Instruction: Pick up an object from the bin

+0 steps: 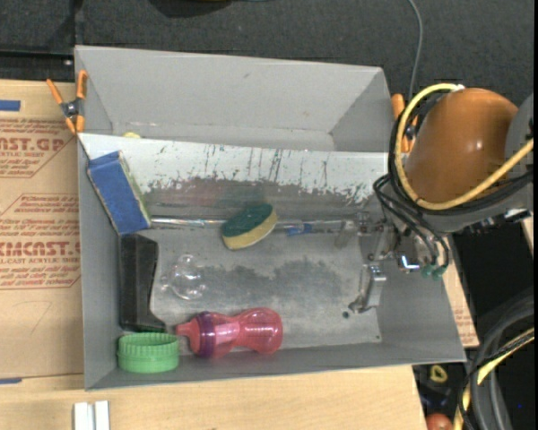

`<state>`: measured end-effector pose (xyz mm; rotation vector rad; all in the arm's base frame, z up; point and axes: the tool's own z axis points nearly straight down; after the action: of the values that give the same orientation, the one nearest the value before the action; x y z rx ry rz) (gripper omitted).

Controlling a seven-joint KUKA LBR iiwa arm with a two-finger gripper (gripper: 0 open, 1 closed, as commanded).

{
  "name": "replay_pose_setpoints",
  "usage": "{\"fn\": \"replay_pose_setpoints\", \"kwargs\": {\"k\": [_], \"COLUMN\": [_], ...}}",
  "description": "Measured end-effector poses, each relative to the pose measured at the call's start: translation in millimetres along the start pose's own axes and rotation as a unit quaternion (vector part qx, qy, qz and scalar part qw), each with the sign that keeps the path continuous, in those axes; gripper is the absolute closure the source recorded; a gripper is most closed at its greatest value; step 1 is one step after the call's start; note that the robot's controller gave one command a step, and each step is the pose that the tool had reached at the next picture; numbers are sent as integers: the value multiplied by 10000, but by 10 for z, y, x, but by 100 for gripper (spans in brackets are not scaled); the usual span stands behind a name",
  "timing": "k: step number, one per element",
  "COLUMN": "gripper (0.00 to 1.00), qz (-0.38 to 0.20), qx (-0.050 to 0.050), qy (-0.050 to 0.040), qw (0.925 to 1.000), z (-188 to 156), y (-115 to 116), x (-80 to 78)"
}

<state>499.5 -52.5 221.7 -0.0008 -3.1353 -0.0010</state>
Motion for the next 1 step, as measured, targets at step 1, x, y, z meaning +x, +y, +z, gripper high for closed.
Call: {"fn": "replay_pose_setpoints", "kwargs": {"k": [1], "gripper": [0], "qz": [-7], "qx": [4], "qy": [-40], "qw": [10000], "z": [-35], "y": [4], "x": [-17]}}
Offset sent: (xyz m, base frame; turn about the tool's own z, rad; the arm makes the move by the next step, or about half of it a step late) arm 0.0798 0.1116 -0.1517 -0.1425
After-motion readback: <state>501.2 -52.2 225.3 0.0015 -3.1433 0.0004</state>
